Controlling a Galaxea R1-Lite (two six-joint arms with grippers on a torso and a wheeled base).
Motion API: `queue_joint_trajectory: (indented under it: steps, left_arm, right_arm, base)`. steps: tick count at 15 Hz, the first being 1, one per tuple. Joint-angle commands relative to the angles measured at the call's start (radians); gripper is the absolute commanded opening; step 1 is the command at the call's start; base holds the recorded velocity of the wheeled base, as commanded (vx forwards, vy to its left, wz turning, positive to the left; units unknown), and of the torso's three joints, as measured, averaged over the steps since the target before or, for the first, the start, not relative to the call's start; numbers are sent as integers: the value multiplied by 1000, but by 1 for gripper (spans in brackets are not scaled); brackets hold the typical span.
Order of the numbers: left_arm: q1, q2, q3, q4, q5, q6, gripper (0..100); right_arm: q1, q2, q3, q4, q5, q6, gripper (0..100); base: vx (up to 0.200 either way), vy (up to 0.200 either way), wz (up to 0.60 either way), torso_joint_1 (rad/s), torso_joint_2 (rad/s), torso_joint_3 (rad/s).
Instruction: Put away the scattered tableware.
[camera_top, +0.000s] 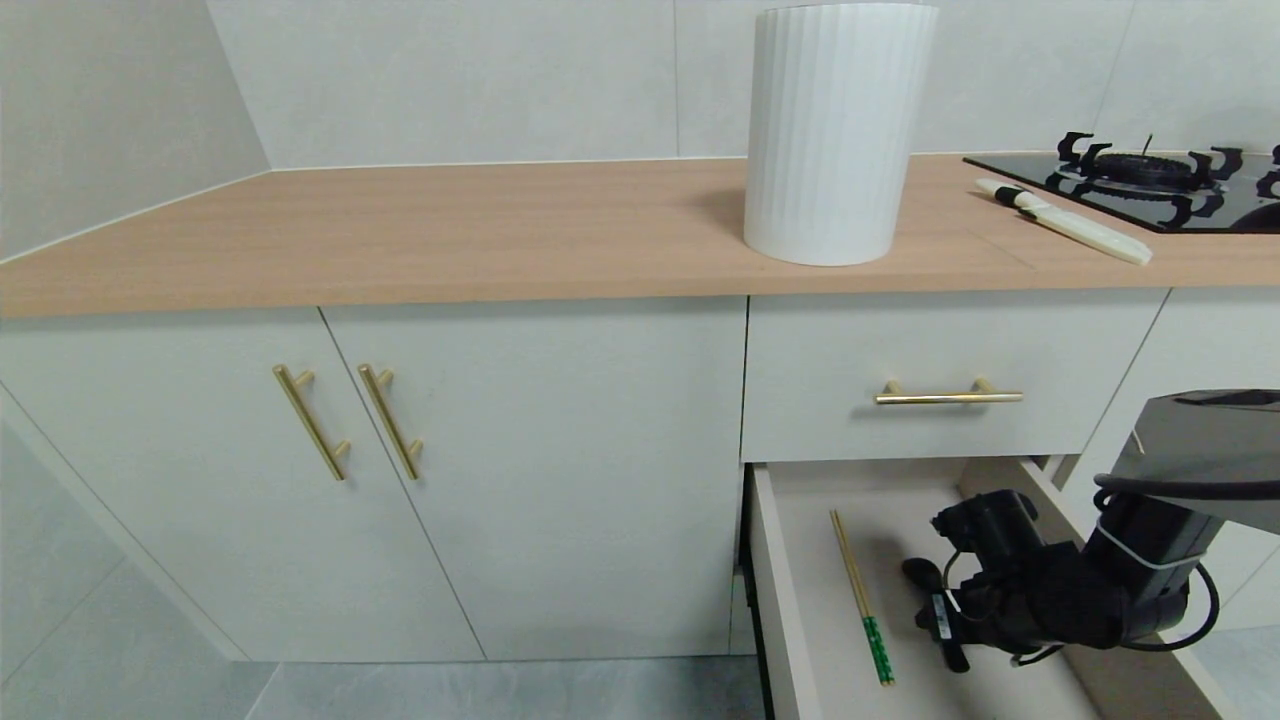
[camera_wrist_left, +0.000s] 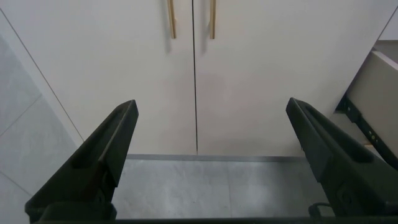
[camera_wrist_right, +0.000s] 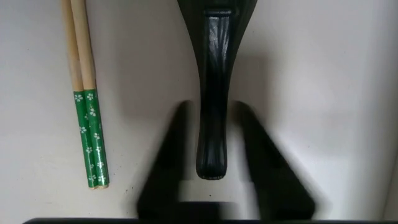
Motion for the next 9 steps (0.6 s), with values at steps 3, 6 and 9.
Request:
queue_joint_trajectory:
  steps: [3,6,9]
  left_arm:
    - [0,0,0,0,1,0,100]
    - [0,0,0,0,0,0,100]
    - [0,0,0,0,0,0,100]
  right_arm:
    - [2,-11,1,0,-4,1,100]
    - [2,-101,41,-2,-13,0,100]
    - [16,-388,121,12,-2,-6,100]
  base:
    - [0,0,0,0,0,0]
    - [0,0,0,0,0,0]
    - [0,0,0,0,0,0]
